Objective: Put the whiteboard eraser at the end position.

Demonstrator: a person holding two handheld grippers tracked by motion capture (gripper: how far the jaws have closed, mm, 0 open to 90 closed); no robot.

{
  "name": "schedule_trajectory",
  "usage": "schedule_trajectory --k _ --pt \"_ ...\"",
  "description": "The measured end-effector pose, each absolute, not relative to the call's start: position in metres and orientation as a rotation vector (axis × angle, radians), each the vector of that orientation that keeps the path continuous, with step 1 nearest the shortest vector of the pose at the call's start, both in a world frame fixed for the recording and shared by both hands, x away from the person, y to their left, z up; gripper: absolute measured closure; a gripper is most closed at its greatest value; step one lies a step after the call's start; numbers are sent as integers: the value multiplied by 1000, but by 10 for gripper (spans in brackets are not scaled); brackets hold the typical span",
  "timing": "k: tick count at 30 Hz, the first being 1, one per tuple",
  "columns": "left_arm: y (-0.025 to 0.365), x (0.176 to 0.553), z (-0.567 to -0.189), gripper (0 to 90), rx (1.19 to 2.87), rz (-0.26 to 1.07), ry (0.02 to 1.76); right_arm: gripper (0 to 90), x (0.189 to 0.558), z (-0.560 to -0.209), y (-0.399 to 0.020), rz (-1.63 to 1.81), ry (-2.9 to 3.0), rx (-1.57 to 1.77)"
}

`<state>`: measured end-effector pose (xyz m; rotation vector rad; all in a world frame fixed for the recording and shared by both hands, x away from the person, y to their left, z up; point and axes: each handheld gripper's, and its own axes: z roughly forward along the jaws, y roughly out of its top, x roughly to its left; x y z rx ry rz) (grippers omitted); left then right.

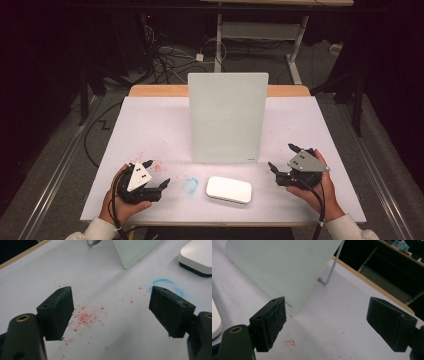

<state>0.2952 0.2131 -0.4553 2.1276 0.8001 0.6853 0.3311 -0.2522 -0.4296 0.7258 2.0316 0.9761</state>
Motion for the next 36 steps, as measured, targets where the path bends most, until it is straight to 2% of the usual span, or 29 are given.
schedule_trajectory --k 15,36 --pt "212 298 -458 194 2148 728 813 166 306 -456 -280 998 2025 788" --pt "214 292 -459 193 2155 735 798 166 300 -451 -279 1043 1992 773"
